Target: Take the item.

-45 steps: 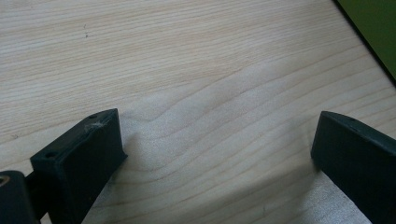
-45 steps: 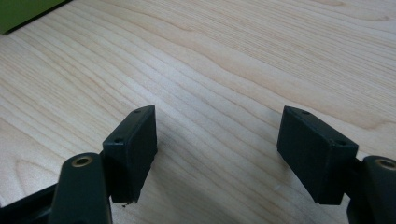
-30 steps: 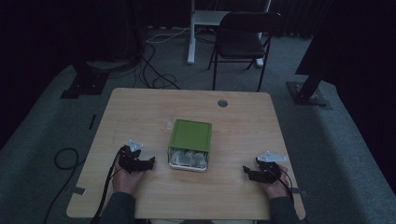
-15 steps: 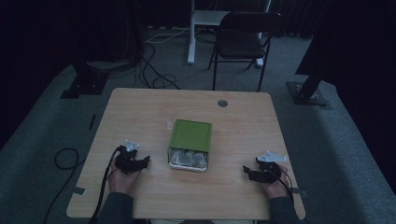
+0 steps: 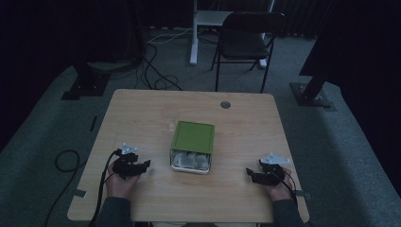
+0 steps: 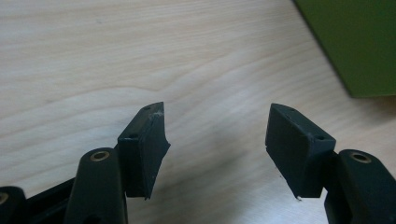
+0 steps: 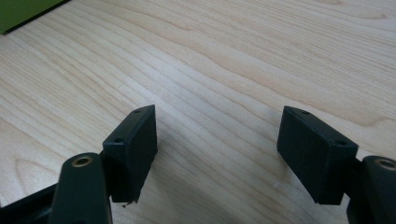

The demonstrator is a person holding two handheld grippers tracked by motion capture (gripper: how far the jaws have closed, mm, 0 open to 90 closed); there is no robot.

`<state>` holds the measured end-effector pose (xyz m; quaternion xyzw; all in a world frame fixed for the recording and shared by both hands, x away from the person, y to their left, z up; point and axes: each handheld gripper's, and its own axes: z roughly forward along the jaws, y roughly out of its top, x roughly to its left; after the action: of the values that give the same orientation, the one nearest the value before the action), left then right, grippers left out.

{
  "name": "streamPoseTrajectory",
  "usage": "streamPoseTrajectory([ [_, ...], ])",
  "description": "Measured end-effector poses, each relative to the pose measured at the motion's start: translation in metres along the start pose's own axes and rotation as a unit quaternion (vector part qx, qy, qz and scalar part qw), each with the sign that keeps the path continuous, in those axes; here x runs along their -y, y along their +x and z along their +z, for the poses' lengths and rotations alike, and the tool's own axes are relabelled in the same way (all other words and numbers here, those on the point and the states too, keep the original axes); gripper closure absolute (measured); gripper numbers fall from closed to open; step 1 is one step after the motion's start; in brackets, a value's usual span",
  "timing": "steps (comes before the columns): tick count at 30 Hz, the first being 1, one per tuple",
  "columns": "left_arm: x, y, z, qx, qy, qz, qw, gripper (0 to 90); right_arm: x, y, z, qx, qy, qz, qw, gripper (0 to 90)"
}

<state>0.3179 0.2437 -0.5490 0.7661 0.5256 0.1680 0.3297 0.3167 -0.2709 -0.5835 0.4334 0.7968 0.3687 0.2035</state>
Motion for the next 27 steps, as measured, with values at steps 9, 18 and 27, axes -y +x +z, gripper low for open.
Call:
streamPoseTrajectory([
  [9, -0.004, -0.014, -0.013, 0.016, -0.026, 0.028, 0.9992, 41.7, 0.0, 0.0, 0.0, 0.001, 0.0, 0.001, 1.0, 28.2],
  [18, -0.004, -0.032, -0.027, 0.043, -0.06, 0.058, 0.9956, 39.7, 0.0, 0.0, 0.0, 0.001, 0.0, 0.001, 1.0, 28.2],
  [27, -0.008, -0.048, -0.039, 0.07, -0.078, 0.093, 0.9902, 38.4, 0.0, 0.0, 0.0, 0.001, 0.0, 0.001, 1.0, 28.2],
])
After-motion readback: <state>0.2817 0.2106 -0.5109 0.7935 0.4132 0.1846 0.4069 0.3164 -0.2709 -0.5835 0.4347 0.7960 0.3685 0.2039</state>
